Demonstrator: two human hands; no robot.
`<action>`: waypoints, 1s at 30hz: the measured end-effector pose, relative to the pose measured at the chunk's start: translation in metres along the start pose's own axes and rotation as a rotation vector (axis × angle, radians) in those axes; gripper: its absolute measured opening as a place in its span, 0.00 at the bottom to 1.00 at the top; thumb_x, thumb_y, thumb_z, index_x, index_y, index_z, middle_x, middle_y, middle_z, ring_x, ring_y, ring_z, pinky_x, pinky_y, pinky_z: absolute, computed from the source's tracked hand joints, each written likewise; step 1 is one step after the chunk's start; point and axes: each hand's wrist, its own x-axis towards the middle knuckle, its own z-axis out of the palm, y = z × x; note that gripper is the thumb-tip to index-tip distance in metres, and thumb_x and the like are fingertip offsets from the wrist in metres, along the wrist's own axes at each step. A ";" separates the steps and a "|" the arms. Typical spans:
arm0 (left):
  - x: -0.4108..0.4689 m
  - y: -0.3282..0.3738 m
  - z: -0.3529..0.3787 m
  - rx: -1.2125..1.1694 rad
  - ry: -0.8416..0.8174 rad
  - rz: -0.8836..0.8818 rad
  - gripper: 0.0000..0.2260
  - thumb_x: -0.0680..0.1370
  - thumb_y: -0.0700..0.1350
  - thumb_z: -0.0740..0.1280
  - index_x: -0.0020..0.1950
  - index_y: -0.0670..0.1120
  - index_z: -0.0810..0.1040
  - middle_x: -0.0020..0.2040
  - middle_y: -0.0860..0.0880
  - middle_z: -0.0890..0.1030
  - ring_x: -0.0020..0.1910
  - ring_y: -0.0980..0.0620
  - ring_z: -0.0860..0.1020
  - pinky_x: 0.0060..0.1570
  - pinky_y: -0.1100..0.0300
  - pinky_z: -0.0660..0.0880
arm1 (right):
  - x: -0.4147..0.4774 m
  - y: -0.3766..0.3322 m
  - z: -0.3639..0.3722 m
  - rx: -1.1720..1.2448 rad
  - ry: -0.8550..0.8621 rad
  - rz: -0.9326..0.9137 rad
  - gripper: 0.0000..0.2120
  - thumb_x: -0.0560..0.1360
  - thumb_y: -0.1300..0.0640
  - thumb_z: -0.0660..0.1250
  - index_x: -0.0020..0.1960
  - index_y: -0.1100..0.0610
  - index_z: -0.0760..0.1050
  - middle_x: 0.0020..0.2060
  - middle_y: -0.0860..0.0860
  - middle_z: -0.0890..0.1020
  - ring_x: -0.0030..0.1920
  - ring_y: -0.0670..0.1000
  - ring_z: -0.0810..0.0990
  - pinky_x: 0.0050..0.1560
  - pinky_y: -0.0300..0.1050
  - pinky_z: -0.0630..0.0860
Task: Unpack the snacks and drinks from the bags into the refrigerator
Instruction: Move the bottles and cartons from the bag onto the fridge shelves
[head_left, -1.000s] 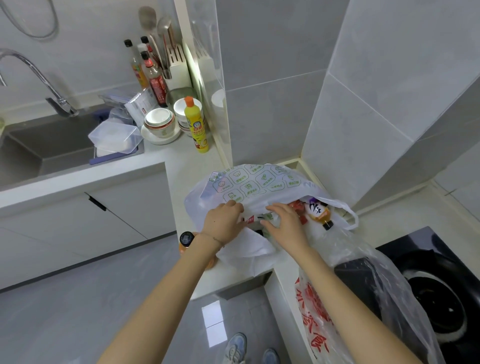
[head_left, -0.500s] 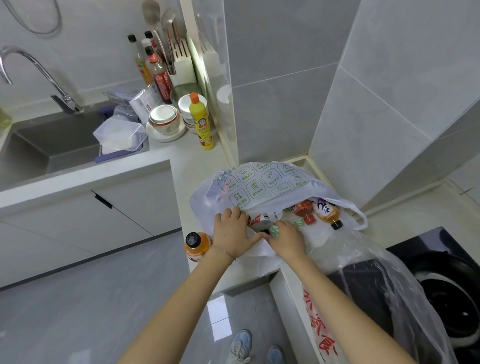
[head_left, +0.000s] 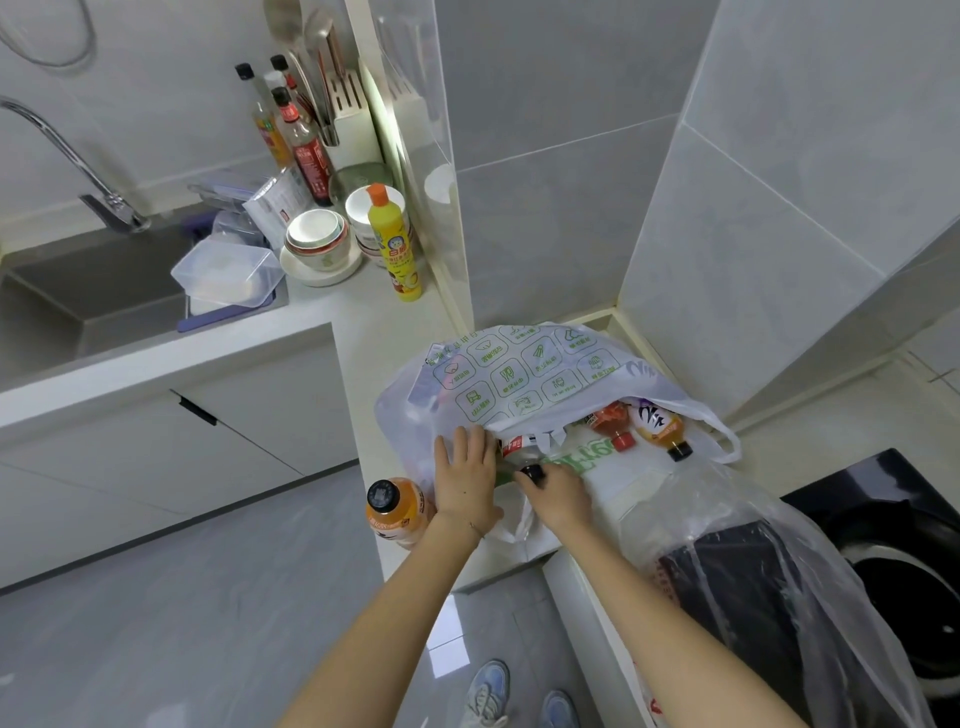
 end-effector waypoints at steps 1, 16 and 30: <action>-0.001 -0.001 0.001 0.002 -0.010 0.003 0.45 0.70 0.60 0.71 0.75 0.41 0.53 0.73 0.43 0.57 0.72 0.41 0.58 0.72 0.41 0.51 | 0.001 0.000 0.002 0.040 0.010 0.009 0.18 0.74 0.40 0.65 0.47 0.56 0.78 0.44 0.54 0.81 0.47 0.56 0.79 0.45 0.48 0.76; 0.008 -0.001 0.004 -0.165 0.232 0.042 0.38 0.63 0.65 0.74 0.64 0.42 0.71 0.66 0.43 0.70 0.64 0.40 0.69 0.64 0.45 0.65 | -0.042 0.001 -0.053 0.225 0.308 -0.046 0.06 0.73 0.55 0.70 0.44 0.58 0.78 0.38 0.52 0.82 0.39 0.53 0.79 0.38 0.43 0.73; 0.001 0.036 -0.028 -0.752 0.363 0.241 0.32 0.70 0.62 0.65 0.71 0.49 0.68 0.67 0.50 0.74 0.68 0.44 0.70 0.64 0.46 0.69 | -0.081 -0.023 -0.108 0.047 0.431 -0.441 0.15 0.75 0.56 0.69 0.61 0.54 0.75 0.52 0.49 0.82 0.52 0.53 0.80 0.51 0.51 0.77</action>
